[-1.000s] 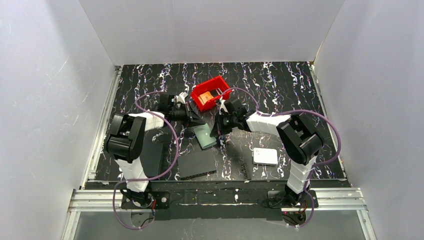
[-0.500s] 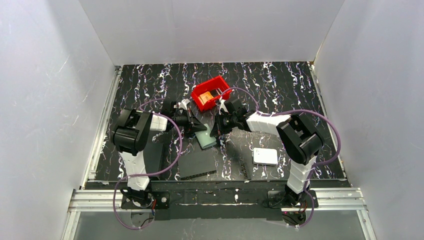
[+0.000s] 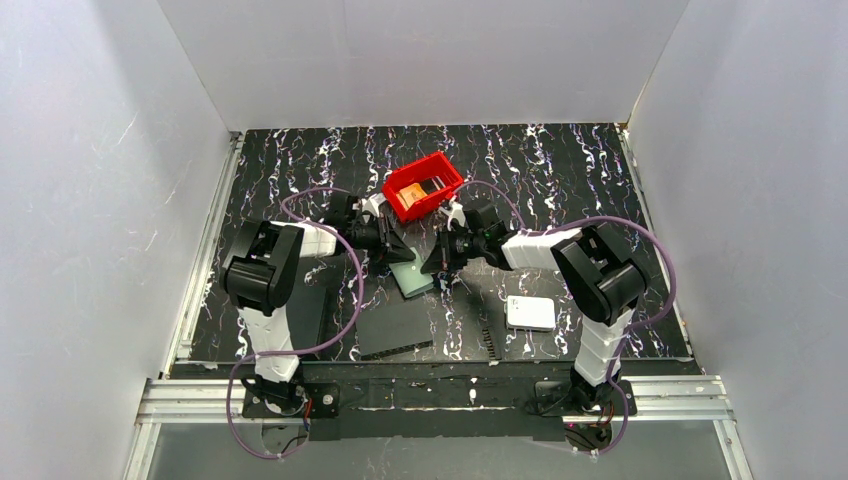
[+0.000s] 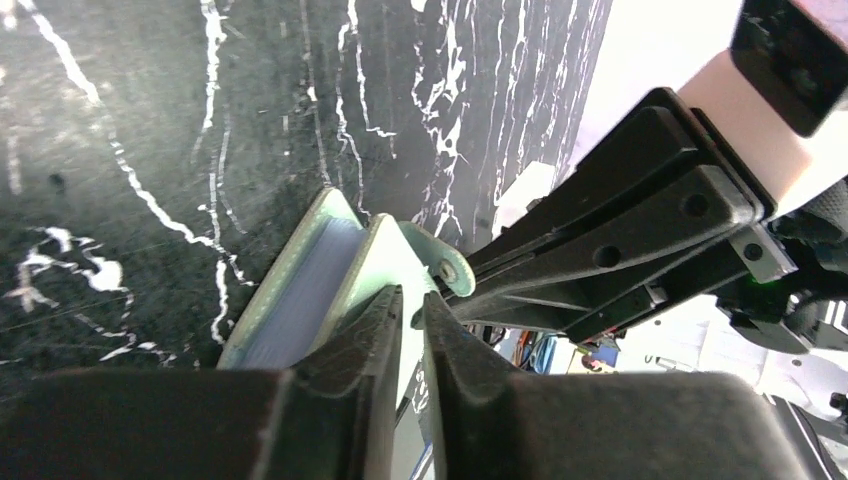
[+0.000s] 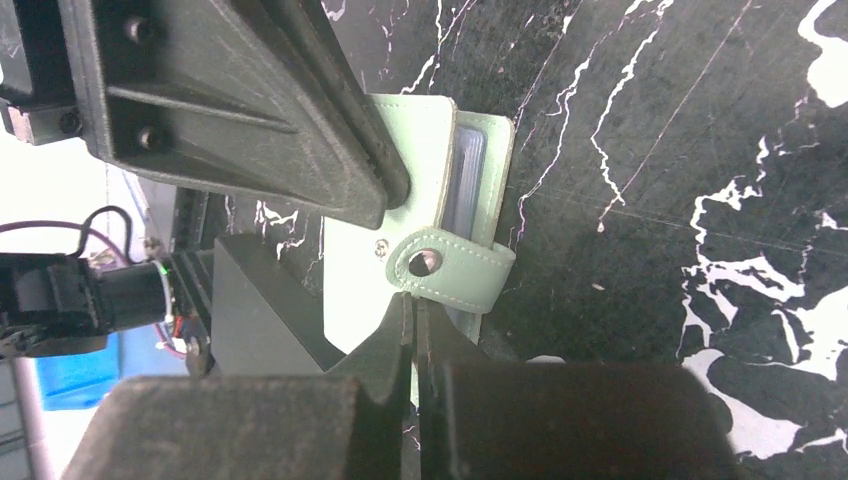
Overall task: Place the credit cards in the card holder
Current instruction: Close the card holder at the center of the board.
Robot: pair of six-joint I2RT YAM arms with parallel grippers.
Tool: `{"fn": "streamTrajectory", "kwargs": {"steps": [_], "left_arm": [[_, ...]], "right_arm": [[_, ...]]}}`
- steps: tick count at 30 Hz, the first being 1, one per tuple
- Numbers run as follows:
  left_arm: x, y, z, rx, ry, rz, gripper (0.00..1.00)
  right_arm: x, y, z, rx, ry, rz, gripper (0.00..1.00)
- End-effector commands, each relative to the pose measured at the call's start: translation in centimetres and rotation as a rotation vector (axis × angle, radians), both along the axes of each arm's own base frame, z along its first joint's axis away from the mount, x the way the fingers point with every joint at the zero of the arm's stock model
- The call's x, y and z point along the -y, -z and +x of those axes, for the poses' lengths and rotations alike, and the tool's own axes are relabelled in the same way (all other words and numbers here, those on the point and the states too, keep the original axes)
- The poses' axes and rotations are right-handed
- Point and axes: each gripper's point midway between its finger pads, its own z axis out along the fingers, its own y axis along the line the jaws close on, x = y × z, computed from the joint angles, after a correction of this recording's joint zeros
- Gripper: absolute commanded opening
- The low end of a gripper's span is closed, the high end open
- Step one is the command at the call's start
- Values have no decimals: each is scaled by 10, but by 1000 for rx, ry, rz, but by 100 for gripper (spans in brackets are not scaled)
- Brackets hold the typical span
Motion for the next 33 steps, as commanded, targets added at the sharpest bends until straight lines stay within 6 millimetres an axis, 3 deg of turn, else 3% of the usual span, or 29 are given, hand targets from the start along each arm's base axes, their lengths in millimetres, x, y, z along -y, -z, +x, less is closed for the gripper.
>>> {"fn": "streamTrajectory", "kwargs": {"steps": [1, 4, 7, 9, 15, 20, 24, 27, 33], "left_arm": [[2, 2, -35, -118, 107, 22, 18], [8, -13, -26, -104, 111, -18, 16], [10, -9, -21, -110, 107, -13, 5], [5, 6, -25, -126, 100, 56, 0], [-30, 81, -51, -317, 27, 338, 0], [-44, 107, -64, -413, -34, 389, 0], [-35, 92, -46, -372, -73, 271, 0], [-21, 66, -20, -311, -101, 135, 0], [-17, 31, 20, -70, -159, 82, 0]], "right_arm": [[51, 89, -29, -168, 76, -243, 1], [51, 88, -30, -162, 69, -241, 1], [51, 86, -28, -148, 58, -246, 1], [53, 87, -27, -142, 58, -264, 1], [56, 83, -23, -124, 61, -291, 5], [60, 75, -15, -79, 54, -326, 5], [61, 74, -14, -67, 43, -331, 1], [59, 77, -18, -83, 37, -317, 1], [59, 82, -23, -100, 41, -306, 1]]}}
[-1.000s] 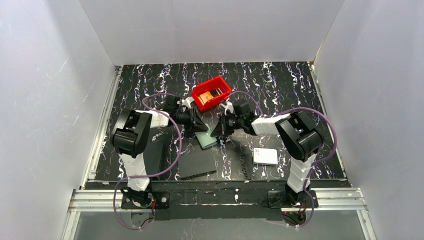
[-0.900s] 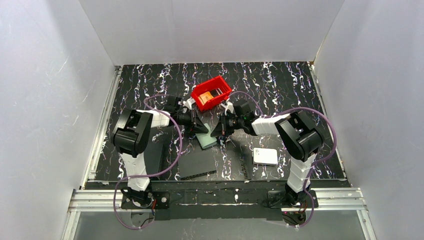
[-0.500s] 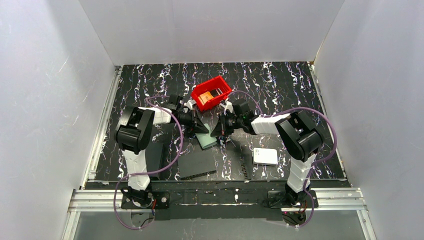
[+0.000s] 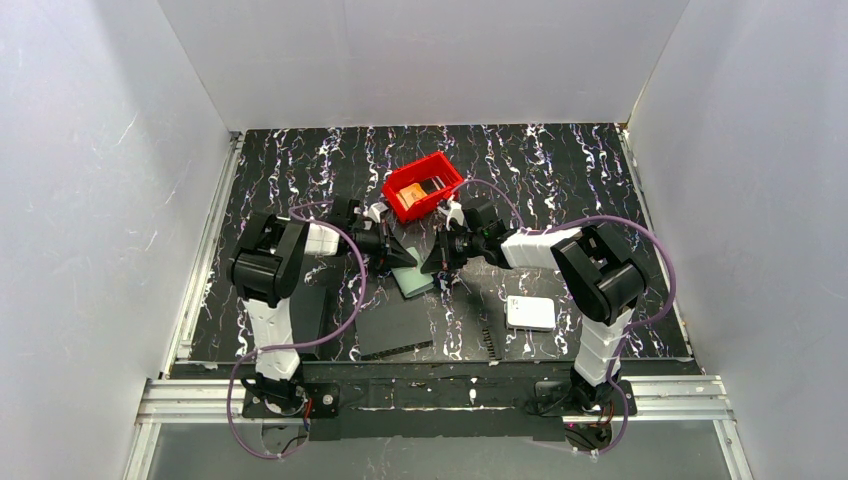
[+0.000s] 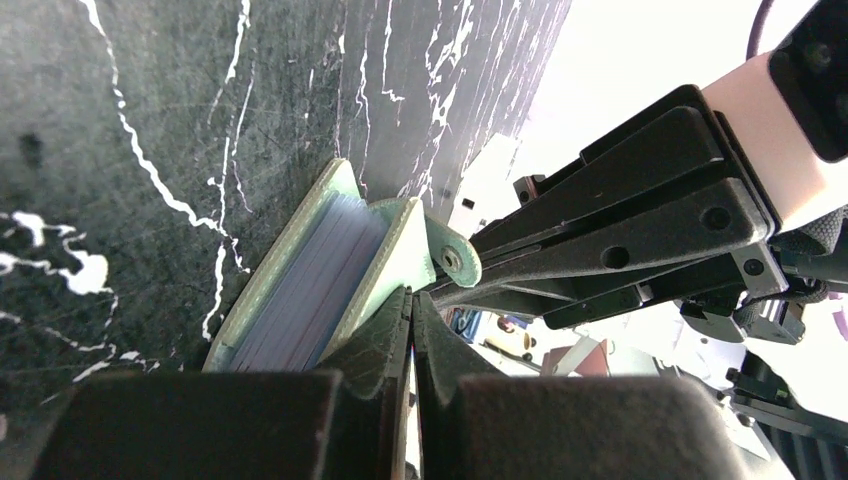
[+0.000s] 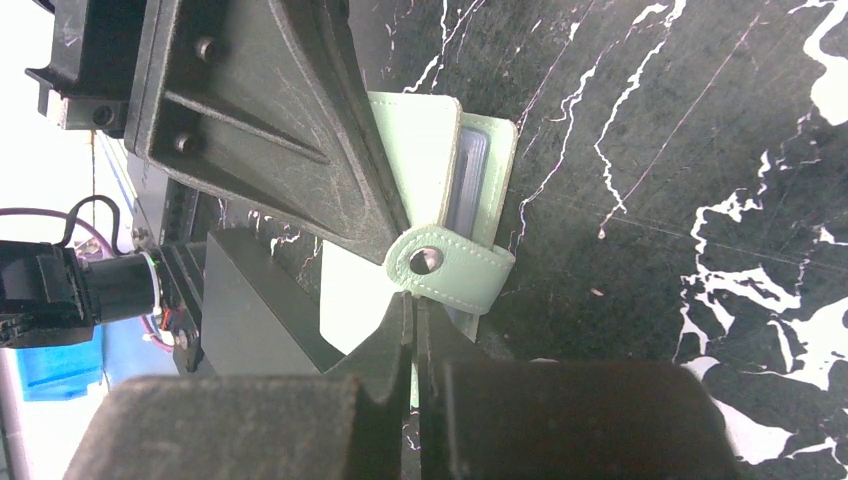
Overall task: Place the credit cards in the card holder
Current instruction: Close the card holder at the center of the board.
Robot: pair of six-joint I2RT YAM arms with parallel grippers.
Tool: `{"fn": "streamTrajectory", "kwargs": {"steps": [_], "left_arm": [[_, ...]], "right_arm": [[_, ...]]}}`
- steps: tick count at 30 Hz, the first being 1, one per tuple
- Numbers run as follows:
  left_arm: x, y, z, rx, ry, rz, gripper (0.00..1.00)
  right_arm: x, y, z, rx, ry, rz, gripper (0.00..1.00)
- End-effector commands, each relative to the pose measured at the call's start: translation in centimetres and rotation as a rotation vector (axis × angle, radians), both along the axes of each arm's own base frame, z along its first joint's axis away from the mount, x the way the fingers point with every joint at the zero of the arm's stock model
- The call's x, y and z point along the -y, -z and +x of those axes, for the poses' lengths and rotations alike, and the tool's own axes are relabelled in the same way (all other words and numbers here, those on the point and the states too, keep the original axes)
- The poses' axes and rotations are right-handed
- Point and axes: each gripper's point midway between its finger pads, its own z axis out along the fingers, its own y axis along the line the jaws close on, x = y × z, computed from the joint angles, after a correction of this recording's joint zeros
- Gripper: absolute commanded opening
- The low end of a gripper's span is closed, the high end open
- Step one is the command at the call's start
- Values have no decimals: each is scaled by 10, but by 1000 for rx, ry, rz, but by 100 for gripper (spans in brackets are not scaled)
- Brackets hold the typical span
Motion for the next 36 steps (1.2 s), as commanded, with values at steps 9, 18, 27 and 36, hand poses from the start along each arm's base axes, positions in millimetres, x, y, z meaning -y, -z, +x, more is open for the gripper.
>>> {"fn": "streamTrajectory", "kwargs": {"steps": [9, 18, 27, 36], "left_arm": [[-8, -31, 55, 337, -225, 7, 0], [8, -31, 41, 321, -191, -32, 0], [9, -19, 23, 290, -193, -35, 0], [-16, 52, 4, 142, -275, 114, 0]], "right_arm": [[62, 88, -30, -122, 64, -321, 1], [62, 88, -29, -123, 62, -320, 1], [63, 89, -29, -121, 56, -327, 1], [66, 86, -28, -116, 65, -349, 1]]}}
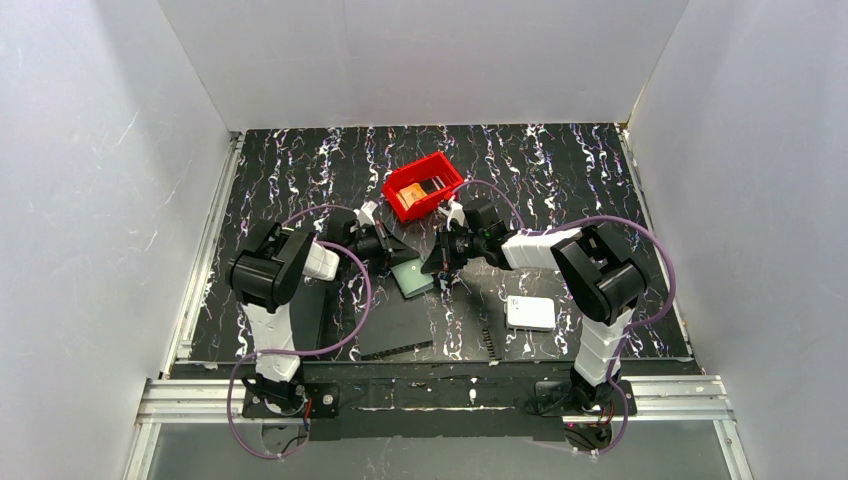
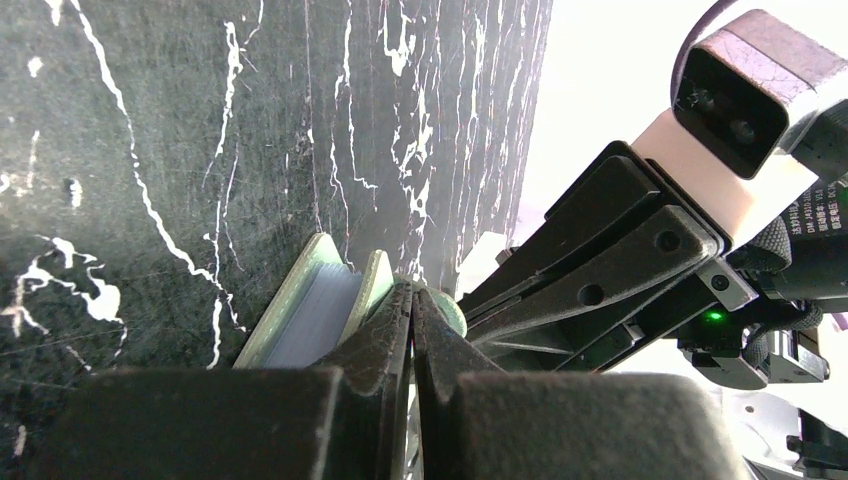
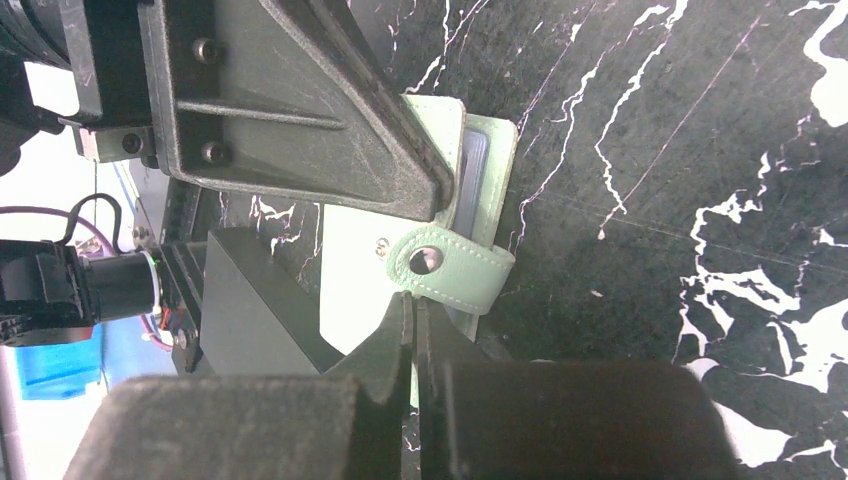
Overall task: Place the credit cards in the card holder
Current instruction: Close the card holder at the center of the board.
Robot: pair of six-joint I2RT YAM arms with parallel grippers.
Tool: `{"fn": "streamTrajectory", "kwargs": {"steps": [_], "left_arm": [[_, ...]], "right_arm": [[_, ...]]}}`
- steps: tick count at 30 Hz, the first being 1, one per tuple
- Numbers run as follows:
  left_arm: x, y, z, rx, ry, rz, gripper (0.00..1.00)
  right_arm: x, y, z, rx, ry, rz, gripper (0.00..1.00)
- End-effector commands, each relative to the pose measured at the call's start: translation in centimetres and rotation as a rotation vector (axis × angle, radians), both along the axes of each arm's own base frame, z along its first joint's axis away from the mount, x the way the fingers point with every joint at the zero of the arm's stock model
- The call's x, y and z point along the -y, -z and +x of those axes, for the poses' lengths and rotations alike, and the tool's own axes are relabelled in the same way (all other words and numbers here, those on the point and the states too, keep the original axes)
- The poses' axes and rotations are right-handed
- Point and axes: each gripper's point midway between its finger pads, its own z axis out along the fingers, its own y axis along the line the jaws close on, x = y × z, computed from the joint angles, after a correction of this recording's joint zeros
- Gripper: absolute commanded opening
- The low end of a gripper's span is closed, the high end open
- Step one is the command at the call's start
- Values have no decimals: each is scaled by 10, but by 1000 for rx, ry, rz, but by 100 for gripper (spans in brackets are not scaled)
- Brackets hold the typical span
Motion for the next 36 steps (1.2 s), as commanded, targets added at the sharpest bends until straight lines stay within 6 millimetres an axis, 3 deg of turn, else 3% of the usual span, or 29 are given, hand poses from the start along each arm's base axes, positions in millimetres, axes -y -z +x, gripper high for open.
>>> {"fn": "streamTrajectory", "kwargs": {"steps": [1, 8, 12, 16, 20, 25, 36], "left_arm": [[-25, 58, -22, -136, -76, 129, 0], [-37, 83, -42, -189, -96, 190, 0], [-38, 87, -44, -187, -87, 203, 0], [-38, 89, -44, -186, -81, 210, 0], [-38, 89, -44, -188, -78, 219, 0], [-37, 87, -44, -187, -67, 225, 0], [-36, 87, -44, -191, -59, 230, 0]], "right_arm": [[66, 84, -27, -124, 73, -368, 2], [60, 52, -13, -123, 92, -384, 30], [55, 30, -5, -101, 96, -375, 48], [51, 1, 8, -20, 61, -370, 59], [42, -29, 28, 107, 10, -344, 61], [19, -55, 39, 163, -15, -275, 56], [0, -49, 38, 213, -16, -441, 54]]}}
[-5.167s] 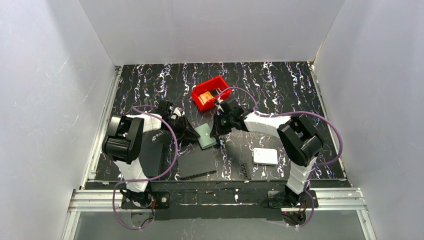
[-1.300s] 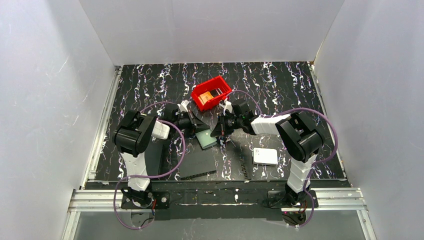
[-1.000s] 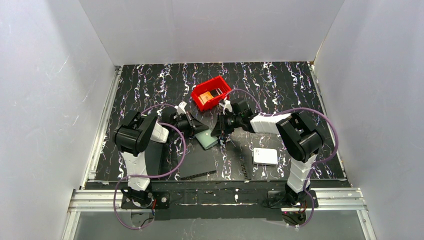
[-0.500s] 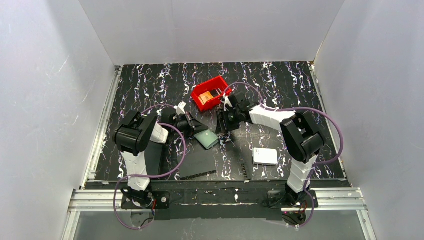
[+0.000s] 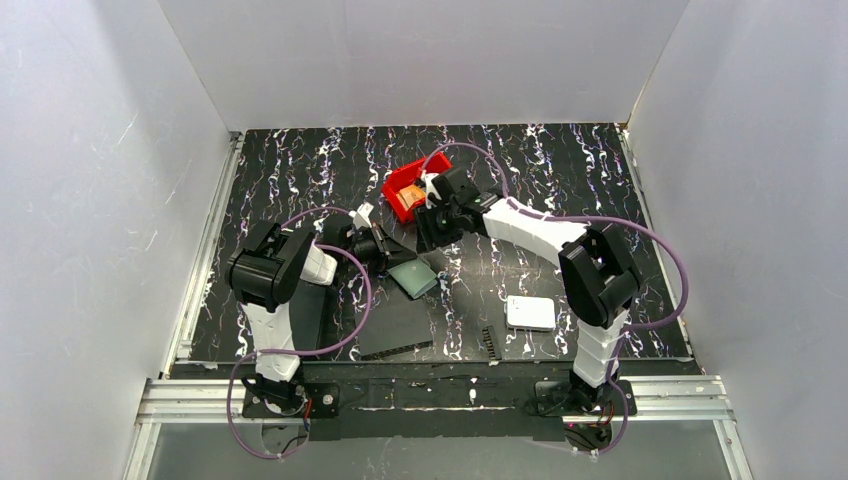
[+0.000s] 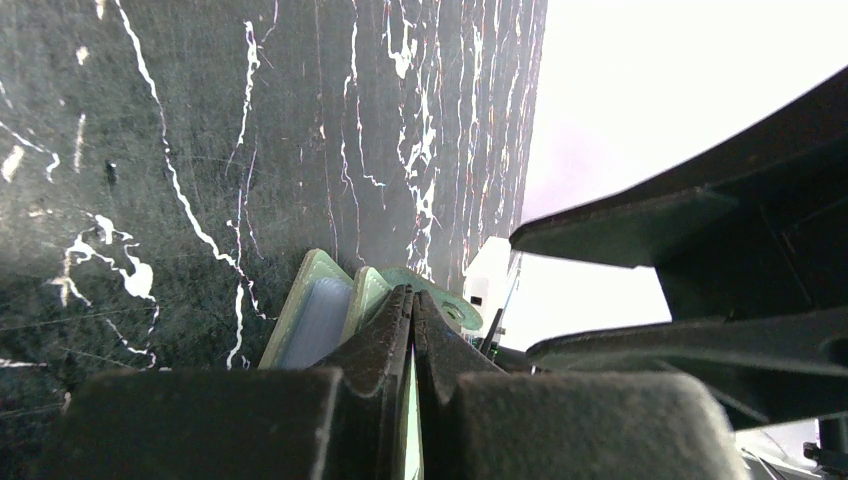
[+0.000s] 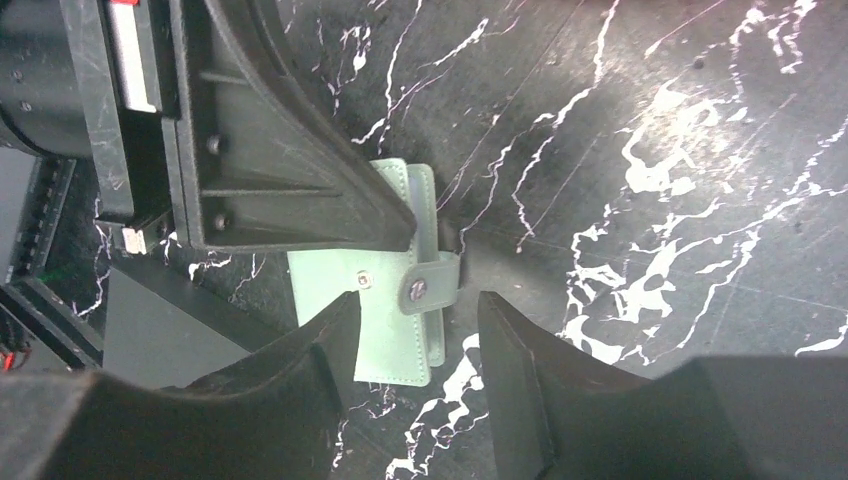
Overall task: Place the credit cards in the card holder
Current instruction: Close the card holder at the center of the board.
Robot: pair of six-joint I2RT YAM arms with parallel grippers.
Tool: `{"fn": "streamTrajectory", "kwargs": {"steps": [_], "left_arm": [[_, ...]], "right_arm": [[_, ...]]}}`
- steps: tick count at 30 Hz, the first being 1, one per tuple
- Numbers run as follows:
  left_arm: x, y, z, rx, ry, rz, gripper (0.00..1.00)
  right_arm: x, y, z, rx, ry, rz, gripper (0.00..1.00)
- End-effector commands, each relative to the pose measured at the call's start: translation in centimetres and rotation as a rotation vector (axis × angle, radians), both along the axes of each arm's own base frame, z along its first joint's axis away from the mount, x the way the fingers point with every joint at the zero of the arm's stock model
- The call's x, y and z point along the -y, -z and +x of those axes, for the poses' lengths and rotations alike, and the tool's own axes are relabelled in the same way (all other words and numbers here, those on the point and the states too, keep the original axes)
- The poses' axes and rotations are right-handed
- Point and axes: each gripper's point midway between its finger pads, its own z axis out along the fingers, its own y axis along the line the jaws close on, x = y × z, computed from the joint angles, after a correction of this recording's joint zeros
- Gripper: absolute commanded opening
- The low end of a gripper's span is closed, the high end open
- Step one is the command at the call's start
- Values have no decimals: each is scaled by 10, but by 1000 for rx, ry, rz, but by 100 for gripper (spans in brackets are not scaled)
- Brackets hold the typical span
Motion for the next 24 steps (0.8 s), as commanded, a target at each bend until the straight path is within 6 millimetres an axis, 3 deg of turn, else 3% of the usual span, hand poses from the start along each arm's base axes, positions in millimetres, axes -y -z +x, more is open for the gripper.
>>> {"fn": "streamTrajectory", "kwargs": {"steps": [1, 4, 11, 17, 24], "left_arm": [[-30, 82, -42, -236, -44, 234, 0], [-29, 82, -42, -235, -40, 234, 0], [-29, 83, -43, -234, -38, 236, 0], [-28, 83, -44, -234, -34, 237, 0], [-28, 83, -44, -236, -35, 237, 0]], "right_arm": [[0, 4, 2, 33, 2, -96, 52], [-3, 4, 1, 42, -18, -113, 46], [-8, 8, -5, 44, -51, -135, 44], [-8, 7, -3, 63, -47, -144, 32], [-11, 11, -4, 56, -61, -145, 31]]}}
